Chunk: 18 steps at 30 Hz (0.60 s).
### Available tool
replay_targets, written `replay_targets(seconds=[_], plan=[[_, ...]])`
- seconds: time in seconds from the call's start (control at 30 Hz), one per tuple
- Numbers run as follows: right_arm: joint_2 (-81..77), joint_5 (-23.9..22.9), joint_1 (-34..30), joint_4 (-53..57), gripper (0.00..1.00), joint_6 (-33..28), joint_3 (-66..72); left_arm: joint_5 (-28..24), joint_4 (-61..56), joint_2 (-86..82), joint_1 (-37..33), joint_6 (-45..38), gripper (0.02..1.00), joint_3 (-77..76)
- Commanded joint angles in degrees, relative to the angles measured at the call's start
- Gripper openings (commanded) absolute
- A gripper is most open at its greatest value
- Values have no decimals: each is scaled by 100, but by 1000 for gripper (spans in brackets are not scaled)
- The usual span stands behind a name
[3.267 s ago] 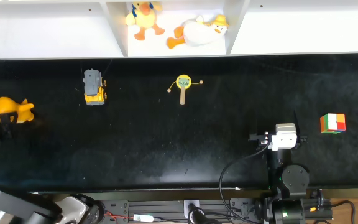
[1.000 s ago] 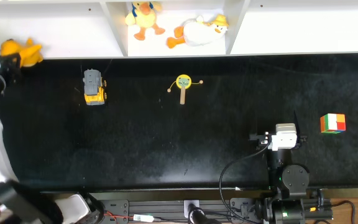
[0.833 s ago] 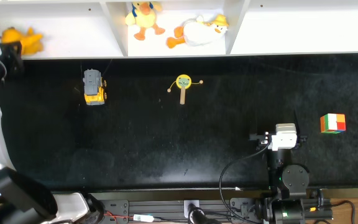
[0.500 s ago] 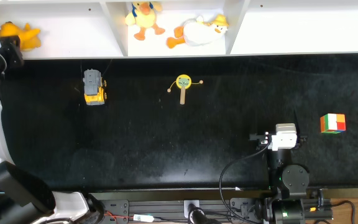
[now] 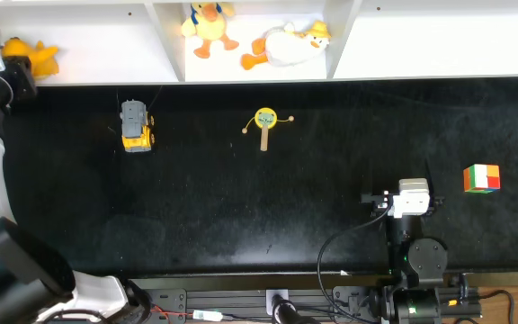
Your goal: Store Toys
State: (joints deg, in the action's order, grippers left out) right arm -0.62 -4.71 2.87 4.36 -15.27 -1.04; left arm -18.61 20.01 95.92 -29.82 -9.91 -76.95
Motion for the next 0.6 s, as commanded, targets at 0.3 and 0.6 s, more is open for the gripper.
replay_targets(seconds=[0.3,0.6], plan=[[37,22,9,-31,996,-20,79,28,-131,334,9,129,270,-170],[37,22,9,-31,996,-20,79,28,-413,584,120,151,281,-170]])
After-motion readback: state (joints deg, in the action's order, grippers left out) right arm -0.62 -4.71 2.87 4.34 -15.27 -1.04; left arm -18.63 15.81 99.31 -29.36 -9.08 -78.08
